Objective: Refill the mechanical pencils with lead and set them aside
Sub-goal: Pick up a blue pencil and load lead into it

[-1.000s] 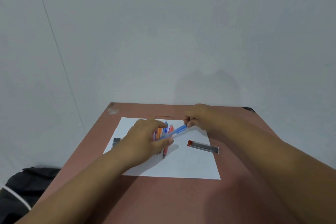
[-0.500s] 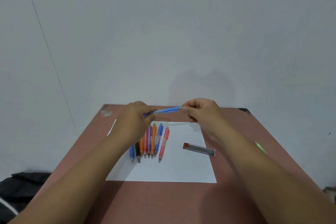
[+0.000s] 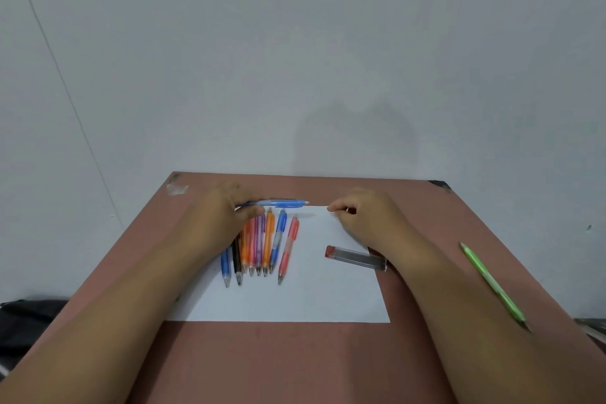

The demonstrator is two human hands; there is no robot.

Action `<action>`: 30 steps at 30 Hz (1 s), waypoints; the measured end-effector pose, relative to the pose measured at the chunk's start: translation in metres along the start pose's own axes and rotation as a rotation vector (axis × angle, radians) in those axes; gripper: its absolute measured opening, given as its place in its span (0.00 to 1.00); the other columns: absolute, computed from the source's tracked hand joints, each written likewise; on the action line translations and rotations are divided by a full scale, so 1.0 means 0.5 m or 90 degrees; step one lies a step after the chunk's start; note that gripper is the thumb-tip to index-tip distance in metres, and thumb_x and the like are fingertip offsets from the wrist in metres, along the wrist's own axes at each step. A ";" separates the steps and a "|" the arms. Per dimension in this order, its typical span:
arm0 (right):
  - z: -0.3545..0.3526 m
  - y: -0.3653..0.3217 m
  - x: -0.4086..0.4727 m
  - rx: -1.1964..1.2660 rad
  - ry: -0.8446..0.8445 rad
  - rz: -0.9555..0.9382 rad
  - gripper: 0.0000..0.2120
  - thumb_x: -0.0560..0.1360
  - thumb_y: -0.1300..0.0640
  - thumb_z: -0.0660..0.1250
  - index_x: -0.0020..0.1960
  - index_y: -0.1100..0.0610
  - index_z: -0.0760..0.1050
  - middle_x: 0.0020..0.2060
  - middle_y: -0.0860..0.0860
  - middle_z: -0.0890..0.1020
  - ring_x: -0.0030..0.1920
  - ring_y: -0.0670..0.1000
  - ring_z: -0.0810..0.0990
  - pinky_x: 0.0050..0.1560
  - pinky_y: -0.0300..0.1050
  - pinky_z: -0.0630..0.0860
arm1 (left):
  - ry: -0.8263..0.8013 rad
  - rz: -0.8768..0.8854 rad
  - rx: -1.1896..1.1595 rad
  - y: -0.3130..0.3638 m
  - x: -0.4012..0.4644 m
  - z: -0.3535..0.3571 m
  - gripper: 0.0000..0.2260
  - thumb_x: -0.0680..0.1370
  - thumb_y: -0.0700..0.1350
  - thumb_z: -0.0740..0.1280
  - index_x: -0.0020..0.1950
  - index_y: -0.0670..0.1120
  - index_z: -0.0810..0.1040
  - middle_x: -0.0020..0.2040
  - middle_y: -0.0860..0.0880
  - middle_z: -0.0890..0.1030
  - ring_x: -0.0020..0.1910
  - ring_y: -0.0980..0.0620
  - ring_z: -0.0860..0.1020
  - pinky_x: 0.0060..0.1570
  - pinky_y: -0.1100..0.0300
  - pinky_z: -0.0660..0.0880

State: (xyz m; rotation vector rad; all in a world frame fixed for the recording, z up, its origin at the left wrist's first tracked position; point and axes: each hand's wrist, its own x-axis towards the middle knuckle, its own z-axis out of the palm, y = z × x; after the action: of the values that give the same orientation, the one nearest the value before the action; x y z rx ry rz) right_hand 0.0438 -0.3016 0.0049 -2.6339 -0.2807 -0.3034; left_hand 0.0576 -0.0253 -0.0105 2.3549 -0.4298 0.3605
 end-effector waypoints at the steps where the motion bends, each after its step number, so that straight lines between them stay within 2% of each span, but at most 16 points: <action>1: 0.000 -0.001 -0.001 -0.006 -0.004 -0.006 0.13 0.80 0.61 0.65 0.59 0.51 0.85 0.48 0.42 0.80 0.49 0.42 0.75 0.43 0.25 0.64 | 0.000 0.004 0.001 -0.001 0.000 -0.001 0.06 0.79 0.52 0.69 0.54 0.60 0.84 0.45 0.59 0.79 0.46 0.58 0.79 0.47 0.55 0.78; 7: 0.007 -0.012 -0.008 0.015 -0.022 -0.006 0.18 0.77 0.61 0.63 0.60 0.46 0.82 0.41 0.36 0.77 0.40 0.37 0.75 0.39 0.25 0.65 | -0.002 0.018 0.039 -0.004 -0.001 -0.003 0.13 0.79 0.53 0.69 0.61 0.54 0.84 0.46 0.58 0.79 0.48 0.57 0.78 0.47 0.57 0.77; 11: 0.018 -0.006 -0.006 0.017 -0.015 0.006 0.16 0.78 0.59 0.63 0.61 0.47 0.82 0.51 0.42 0.82 0.42 0.41 0.75 0.43 0.28 0.66 | 0.012 0.027 0.032 -0.011 -0.001 0.000 0.12 0.78 0.53 0.70 0.60 0.56 0.84 0.45 0.61 0.78 0.47 0.59 0.76 0.50 0.56 0.76; 13: 0.017 -0.005 -0.007 0.017 -0.031 0.008 0.15 0.78 0.59 0.64 0.61 0.48 0.82 0.51 0.41 0.82 0.44 0.41 0.75 0.44 0.27 0.66 | 0.016 0.030 0.030 -0.009 -0.003 0.001 0.11 0.78 0.53 0.70 0.60 0.56 0.84 0.46 0.61 0.79 0.48 0.60 0.76 0.50 0.57 0.75; 16: 0.009 -0.006 -0.012 0.053 -0.037 0.026 0.11 0.77 0.56 0.67 0.57 0.46 0.82 0.47 0.38 0.80 0.43 0.37 0.76 0.44 0.29 0.67 | 0.017 0.037 0.030 -0.004 -0.004 0.003 0.11 0.78 0.53 0.70 0.60 0.57 0.84 0.47 0.60 0.79 0.50 0.60 0.76 0.52 0.55 0.76; 18: 0.007 -0.009 -0.016 0.089 -0.008 0.027 0.06 0.76 0.53 0.70 0.51 0.43 0.82 0.44 0.37 0.80 0.41 0.36 0.76 0.42 0.29 0.67 | 0.018 0.043 0.033 -0.001 -0.006 0.003 0.11 0.78 0.52 0.70 0.60 0.57 0.84 0.47 0.59 0.79 0.50 0.59 0.76 0.52 0.53 0.76; 20: 0.007 -0.018 -0.019 0.141 0.037 0.009 0.03 0.76 0.53 0.72 0.47 0.45 0.83 0.41 0.37 0.80 0.40 0.36 0.76 0.38 0.27 0.68 | 0.022 0.052 0.036 0.001 -0.007 0.004 0.11 0.78 0.52 0.70 0.60 0.57 0.84 0.46 0.58 0.79 0.49 0.58 0.75 0.51 0.54 0.76; 24: 0.008 -0.038 -0.023 0.216 0.073 -0.031 0.06 0.77 0.55 0.73 0.44 0.45 0.84 0.37 0.37 0.80 0.41 0.40 0.77 0.41 0.28 0.70 | 0.020 0.064 0.039 0.001 -0.006 0.009 0.11 0.79 0.51 0.70 0.60 0.57 0.84 0.45 0.56 0.79 0.49 0.58 0.75 0.46 0.62 0.71; 28: 0.012 -0.045 -0.025 0.224 0.061 -0.024 0.09 0.78 0.55 0.71 0.42 0.43 0.82 0.35 0.33 0.80 0.40 0.39 0.77 0.39 0.27 0.71 | 0.031 0.072 0.022 0.001 -0.007 0.010 0.10 0.78 0.50 0.71 0.59 0.57 0.84 0.44 0.57 0.79 0.49 0.57 0.75 0.47 0.63 0.71; 30: 0.010 -0.047 -0.027 0.221 0.056 -0.026 0.08 0.78 0.56 0.71 0.42 0.45 0.82 0.35 0.32 0.79 0.39 0.38 0.76 0.38 0.27 0.70 | 0.029 0.071 0.029 0.002 -0.008 0.010 0.11 0.78 0.51 0.71 0.60 0.56 0.84 0.45 0.57 0.79 0.49 0.56 0.75 0.49 0.58 0.74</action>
State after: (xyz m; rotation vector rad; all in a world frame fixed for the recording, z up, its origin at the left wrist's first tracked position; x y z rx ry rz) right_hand 0.0261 -0.2808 0.0069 -2.2702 -0.3260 -0.3480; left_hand 0.0544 -0.0287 -0.0149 2.3677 -0.5367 0.4804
